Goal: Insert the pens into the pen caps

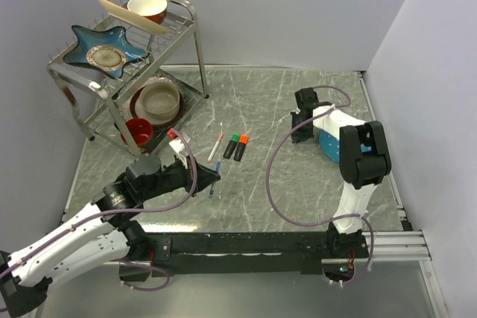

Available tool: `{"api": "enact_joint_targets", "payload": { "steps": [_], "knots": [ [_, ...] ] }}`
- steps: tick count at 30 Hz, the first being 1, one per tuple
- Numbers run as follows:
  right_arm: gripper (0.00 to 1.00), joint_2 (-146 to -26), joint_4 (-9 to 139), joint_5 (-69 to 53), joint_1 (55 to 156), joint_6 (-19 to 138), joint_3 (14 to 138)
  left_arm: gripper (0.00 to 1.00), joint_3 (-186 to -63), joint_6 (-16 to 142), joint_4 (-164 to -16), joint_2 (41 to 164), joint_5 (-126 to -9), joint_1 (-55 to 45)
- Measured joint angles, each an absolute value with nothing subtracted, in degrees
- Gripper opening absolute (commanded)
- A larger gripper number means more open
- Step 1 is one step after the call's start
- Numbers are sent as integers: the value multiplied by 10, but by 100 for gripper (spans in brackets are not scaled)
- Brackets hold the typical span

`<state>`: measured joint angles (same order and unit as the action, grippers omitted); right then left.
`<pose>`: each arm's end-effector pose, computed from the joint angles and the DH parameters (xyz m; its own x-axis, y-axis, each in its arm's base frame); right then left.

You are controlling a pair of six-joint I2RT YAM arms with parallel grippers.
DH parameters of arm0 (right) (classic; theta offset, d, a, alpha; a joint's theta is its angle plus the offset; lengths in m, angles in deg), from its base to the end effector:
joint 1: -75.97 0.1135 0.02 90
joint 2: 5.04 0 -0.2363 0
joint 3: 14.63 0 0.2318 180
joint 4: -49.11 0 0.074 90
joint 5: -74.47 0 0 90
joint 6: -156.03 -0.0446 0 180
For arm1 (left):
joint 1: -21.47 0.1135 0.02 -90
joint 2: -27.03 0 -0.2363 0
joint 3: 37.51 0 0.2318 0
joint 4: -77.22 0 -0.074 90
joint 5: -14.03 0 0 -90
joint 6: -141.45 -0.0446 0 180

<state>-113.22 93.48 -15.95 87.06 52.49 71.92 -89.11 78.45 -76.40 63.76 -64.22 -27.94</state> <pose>0.3508 0.0684 0.1442 -0.9159 0.0590 -0.3970 0.0257 0.9957 0.0887 0.1037 -0.1350 0.2908 -0.5122 -0.0854 -0.8546 0.7192 0.5014 -0.4811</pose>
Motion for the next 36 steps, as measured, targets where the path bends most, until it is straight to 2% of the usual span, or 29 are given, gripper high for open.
{"api": "enact_joint_targets", "payload": {
  "steps": [10,17,21,31,36],
  "knots": [
    [0,-1045,911,-148,877,493,642,1,-849,837,-829,663,-635,-279],
    [0,-923,857,-104,909,451,535,1,-794,889,-926,770,-598,-279],
    [0,-838,820,-84,962,415,474,1,-781,914,-989,836,-567,-279],
    [0,-647,693,-90,1139,278,392,1,-772,964,-1134,903,-534,-279],
    [0,-602,658,-98,1151,234,373,1,-769,988,-1174,910,-529,-279]
  ]
}}
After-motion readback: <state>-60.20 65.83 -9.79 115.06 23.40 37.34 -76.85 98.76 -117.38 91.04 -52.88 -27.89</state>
